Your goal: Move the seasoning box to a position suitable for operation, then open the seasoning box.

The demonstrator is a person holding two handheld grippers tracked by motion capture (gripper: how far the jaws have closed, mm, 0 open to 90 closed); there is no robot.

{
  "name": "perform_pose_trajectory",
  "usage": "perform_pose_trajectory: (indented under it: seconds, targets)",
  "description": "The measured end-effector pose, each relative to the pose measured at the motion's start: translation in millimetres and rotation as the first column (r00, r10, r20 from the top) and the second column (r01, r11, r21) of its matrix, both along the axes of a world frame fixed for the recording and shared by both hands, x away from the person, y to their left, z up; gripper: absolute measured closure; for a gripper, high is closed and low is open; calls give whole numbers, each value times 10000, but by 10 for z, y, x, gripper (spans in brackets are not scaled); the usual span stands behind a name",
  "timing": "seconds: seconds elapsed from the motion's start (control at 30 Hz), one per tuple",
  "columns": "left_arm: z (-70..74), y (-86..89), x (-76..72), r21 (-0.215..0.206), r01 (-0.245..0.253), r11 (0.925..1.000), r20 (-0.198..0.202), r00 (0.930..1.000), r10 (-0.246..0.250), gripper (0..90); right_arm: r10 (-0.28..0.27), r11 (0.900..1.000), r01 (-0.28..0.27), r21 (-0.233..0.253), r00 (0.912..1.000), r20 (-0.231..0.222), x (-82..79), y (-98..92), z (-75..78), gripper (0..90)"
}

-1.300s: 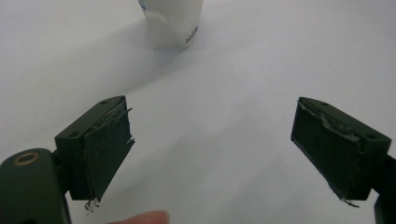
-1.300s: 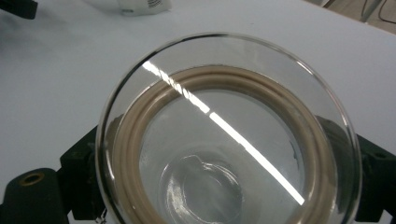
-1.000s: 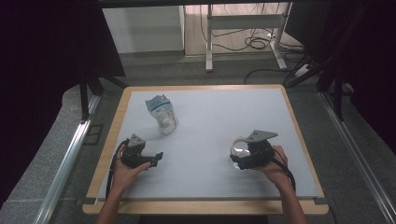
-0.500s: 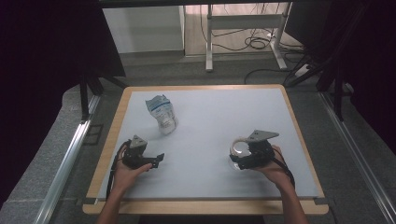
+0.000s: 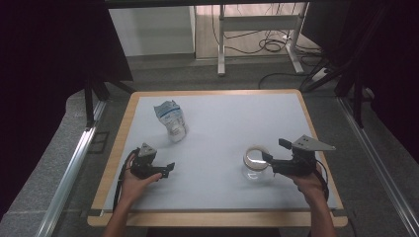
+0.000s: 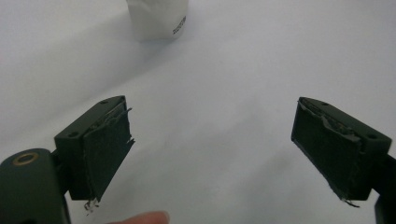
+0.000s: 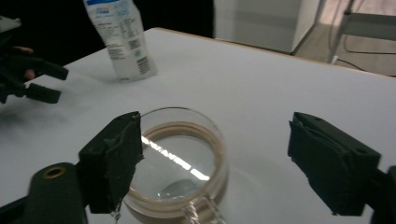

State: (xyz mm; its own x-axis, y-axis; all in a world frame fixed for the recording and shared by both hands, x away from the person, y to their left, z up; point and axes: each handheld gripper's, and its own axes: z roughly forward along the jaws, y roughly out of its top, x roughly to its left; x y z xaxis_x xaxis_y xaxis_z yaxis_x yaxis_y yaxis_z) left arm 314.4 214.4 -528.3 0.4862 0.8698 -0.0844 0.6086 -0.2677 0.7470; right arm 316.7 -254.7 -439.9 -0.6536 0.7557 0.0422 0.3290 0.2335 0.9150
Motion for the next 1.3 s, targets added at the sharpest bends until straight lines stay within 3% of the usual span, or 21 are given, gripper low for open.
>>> perform_pose_trajectory:
  seconds: [0.17,0.3,0.5,0.53,0.57,0.73,1.03,1.3]
  targets:
    - [0,-13,13,-7,40,10000,-3,10000,-40,120,-601,9982,602,-15,9981,91,-58,-126,21,393]
    - [-1,-17,21,19,103,9999,-3,9999,-103,120,-682,9976,682,-74,9977,50,-85,-165,5,482]
    - [17,-10,20,-100,28,9999,100,9999,-27,120,-815,9964,815,-221,9967,3,-152,-211,-26,695]
    - [17,-10,20,-100,28,9999,100,9999,-27,120,-815,9964,815,-221,9967,3,-152,-211,-26,695]
    - [22,-5,23,-182,-15,9998,119,9999,17,120,-840,9963,840,-184,9965,-16,-169,-224,-32,752]
    - [28,-6,23,-525,38,9986,112,9999,-32,128,-793,9966,791,-213,9968,-79,-198,-219,-65,864]
    - [70,-12,2,-665,185,9976,207,9996,-172,176,-602,9977,606,-291,9981,147,-289,-148,-65,896]
    - [77,-46,-10,-695,258,9972,176,9995,-246,234,-565,9972,564,-491,9984,-1,-281,-87,-115,897]
